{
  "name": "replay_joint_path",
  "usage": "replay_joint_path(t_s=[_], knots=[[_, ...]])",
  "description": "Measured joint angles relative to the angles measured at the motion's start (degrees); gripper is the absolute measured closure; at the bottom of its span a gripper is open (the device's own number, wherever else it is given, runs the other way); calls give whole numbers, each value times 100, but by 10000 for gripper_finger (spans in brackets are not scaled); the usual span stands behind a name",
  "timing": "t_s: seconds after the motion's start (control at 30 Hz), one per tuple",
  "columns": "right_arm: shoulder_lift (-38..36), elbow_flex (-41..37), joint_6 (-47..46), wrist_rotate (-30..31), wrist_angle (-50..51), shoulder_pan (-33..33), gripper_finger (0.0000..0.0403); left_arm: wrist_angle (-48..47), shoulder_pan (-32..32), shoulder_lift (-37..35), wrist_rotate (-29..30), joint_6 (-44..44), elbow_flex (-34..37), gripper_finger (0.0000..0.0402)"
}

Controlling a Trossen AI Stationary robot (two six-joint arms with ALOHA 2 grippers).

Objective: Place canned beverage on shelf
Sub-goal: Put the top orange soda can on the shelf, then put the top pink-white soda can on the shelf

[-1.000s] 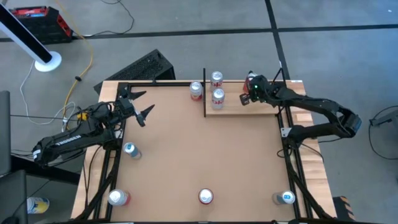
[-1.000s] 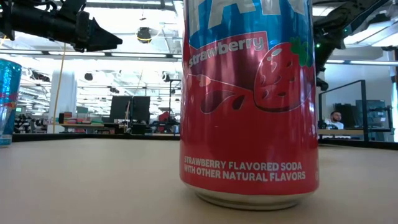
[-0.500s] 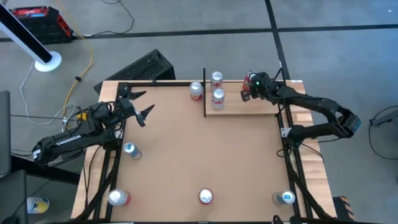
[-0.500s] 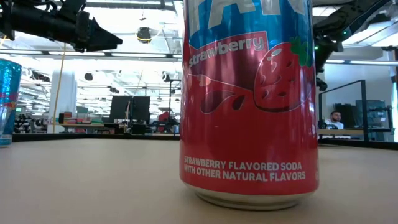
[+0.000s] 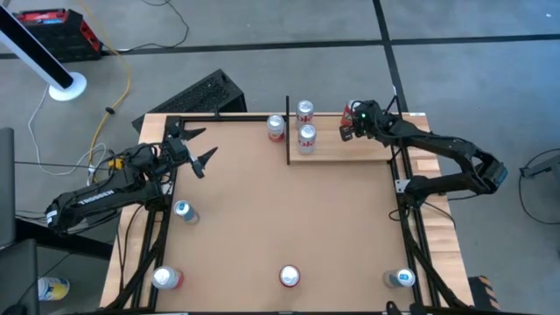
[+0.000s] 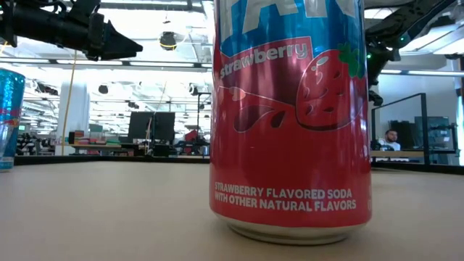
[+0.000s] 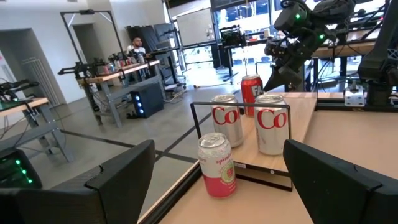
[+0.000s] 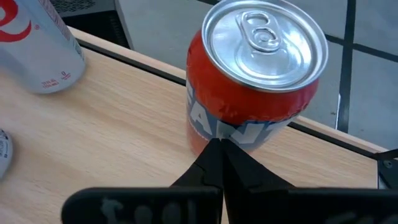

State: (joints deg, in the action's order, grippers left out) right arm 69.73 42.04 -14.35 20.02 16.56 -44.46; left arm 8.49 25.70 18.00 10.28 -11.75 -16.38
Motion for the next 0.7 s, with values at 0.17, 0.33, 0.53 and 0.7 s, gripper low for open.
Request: replay_joint_path(t_s=[0.17, 0.33, 0.53, 0.7], knots=[[0, 0, -6, 96, 10, -29, 383, 0, 1, 0, 0, 0, 0, 61], [0, 0, -12, 106, 9, -32, 383, 0, -1, 0, 0, -1, 0, 61], [-11, 0, -126, -160, 10, 233, 382, 0, 1, 0, 0, -3, 0, 61], [-9, 239, -212, -350, 28, 858, 382, 2, -1, 0, 0, -7, 0, 61]])
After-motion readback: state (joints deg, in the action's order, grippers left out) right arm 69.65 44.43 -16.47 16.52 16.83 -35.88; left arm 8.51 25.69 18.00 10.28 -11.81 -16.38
